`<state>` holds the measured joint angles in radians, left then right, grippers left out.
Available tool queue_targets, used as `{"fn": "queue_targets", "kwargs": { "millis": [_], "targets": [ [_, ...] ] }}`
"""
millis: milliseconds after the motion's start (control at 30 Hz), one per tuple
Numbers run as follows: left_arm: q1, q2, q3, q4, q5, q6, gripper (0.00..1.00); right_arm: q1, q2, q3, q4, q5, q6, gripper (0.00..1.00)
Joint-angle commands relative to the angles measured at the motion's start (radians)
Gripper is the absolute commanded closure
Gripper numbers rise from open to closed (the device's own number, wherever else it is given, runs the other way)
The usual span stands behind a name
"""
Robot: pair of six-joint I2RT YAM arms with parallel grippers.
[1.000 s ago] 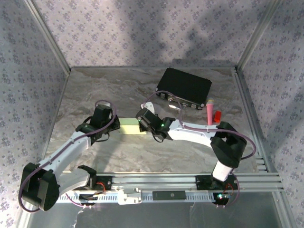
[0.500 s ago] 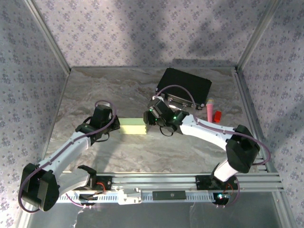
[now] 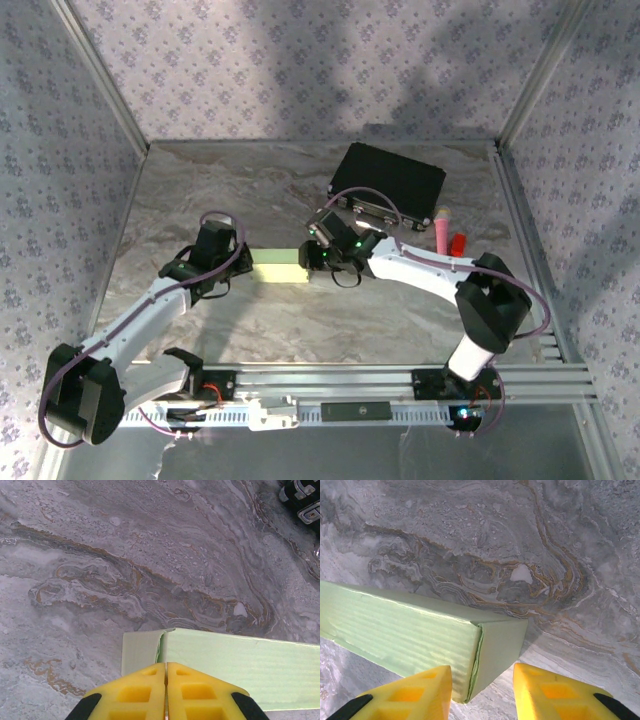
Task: Fold the paper box
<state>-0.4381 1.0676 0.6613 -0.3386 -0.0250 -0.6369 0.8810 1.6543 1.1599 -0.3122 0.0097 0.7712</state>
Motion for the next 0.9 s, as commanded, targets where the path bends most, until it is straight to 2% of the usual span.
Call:
{"fn": "queue_targets", "kwargs": {
  "millis": [0, 167, 433, 567, 667, 733, 800, 867],
  "targets": [
    [0.004, -0.003, 0.004, -0.051, 0.035, 0.019, 0.9, -0.007, 0.018, 0.023, -0.009, -0.019, 0.002, 0.65],
    [0.001, -0.053, -0.02, -0.01, 0.085, 0.017, 0.91, 0.015, -0.007, 0.016, -0.003, 0.014, -0.046, 0.71],
    [-0.052, -0.24, -0.103, -0.051, 0.086, -0.048, 0.91, 0.079, -0.08, -0.057, 0.008, 0.081, -0.05, 0.72],
    [-0.114, -0.293, -0.168, -0.048, 0.055, -0.089, 0.91, 0.112, -0.098, -0.099, 0.011, 0.117, -0.043, 0.74],
    [-0.118, -0.332, -0.179, -0.077, 0.026, -0.1, 0.91, 0.115, -0.123, -0.131, 0.033, 0.124, -0.038, 0.73],
    [-0.118, -0.362, -0.146, -0.119, -0.006, -0.115, 0.86, 0.114, -0.156, -0.137, 0.039, 0.13, -0.033, 0.68],
    [-0.1, -0.355, -0.094, -0.182, -0.035, -0.149, 0.72, 0.104, -0.191, -0.137, 0.035, 0.135, 0.0, 0.62],
    [-0.01, -0.309, -0.052, -0.196, 0.066, -0.18, 0.63, 0.064, -0.228, -0.165, 0.052, 0.108, 0.095, 0.51]
  ]
}}
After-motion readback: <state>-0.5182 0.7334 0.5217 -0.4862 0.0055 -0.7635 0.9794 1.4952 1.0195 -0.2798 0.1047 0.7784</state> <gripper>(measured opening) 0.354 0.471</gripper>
